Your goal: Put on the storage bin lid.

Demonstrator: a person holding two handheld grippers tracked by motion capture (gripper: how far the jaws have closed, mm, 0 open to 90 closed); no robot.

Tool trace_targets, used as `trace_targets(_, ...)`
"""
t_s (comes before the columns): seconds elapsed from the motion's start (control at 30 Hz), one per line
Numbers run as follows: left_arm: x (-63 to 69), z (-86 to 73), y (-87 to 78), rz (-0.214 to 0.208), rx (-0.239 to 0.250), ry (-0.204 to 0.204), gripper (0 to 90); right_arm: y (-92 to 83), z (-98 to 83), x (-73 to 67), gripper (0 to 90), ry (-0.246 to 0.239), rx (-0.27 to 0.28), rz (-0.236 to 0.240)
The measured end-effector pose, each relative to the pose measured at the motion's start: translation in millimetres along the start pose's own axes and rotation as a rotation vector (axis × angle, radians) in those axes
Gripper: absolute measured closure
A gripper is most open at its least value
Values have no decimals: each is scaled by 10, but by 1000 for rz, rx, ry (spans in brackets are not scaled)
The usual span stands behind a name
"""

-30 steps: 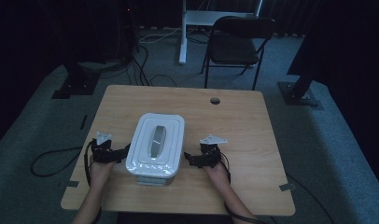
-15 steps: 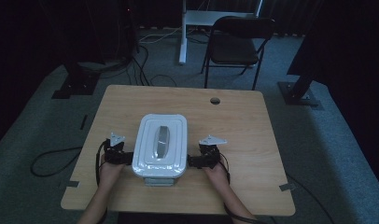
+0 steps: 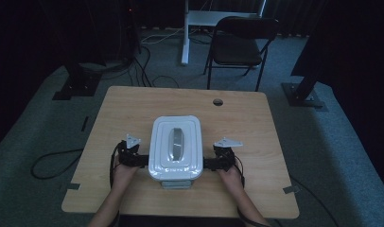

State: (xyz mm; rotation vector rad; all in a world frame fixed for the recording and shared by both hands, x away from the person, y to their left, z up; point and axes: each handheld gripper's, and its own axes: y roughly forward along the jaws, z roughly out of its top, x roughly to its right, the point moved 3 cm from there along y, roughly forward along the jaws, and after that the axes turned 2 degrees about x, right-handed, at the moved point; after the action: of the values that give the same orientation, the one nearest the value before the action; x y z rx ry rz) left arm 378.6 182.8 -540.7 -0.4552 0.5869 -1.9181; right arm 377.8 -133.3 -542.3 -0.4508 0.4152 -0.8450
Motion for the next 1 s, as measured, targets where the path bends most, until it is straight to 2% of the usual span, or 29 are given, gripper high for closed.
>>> trace_targets(0.17, 111, 46, 60, -13, -6, 21, 26, -84, -38, 91, 124, 6, -2, -14)
trace_targets(0.33, 167, 59, 107, -37, -3, 11, 25, -142, -72, 171, 122, 3, -12, -30)
trace_targets(0.4, 151, 56, 116, -47, 8, 3, 25, -148, -86, 189, 123, -1, -18, -35)
trace_targets(0.5, 72, 54, 91, -29, 21, 7, 25, -158, -121, 221, 122, -3, -25, -51)
trace_targets(0.6, -12, 42, 27, -20, 38, 1, 25, -200, -176, 301, 122, 15, -26, -70)
trace_targets(0.67, -12, 42, 27, -20, 38, 1, 25, -213, -189, 322, 123, 20, -28, -73)
trace_targets(0.7, -41, 33, -24, -32, 63, -1, 25, -234, -212, 354, 123, 24, -30, -82)
trace_targets(0.8, -70, 15, -81, -44, 81, 12, 25, -265, -244, 396, 122, 33, -31, -95)
trace_targets(0.87, -70, 15, -81, -44, 81, 12, 25, -279, -252, 407, 122, 36, -23, -97)
trace_targets(0.93, -117, -28, -173, -48, 84, 31, 25, -316, -273, 445, 122, 39, -18, -124)
trace_targets(1.0, -145, -55, -226, -50, 94, 28, 25, -340, -286, 472, 123, 44, -11, -132)
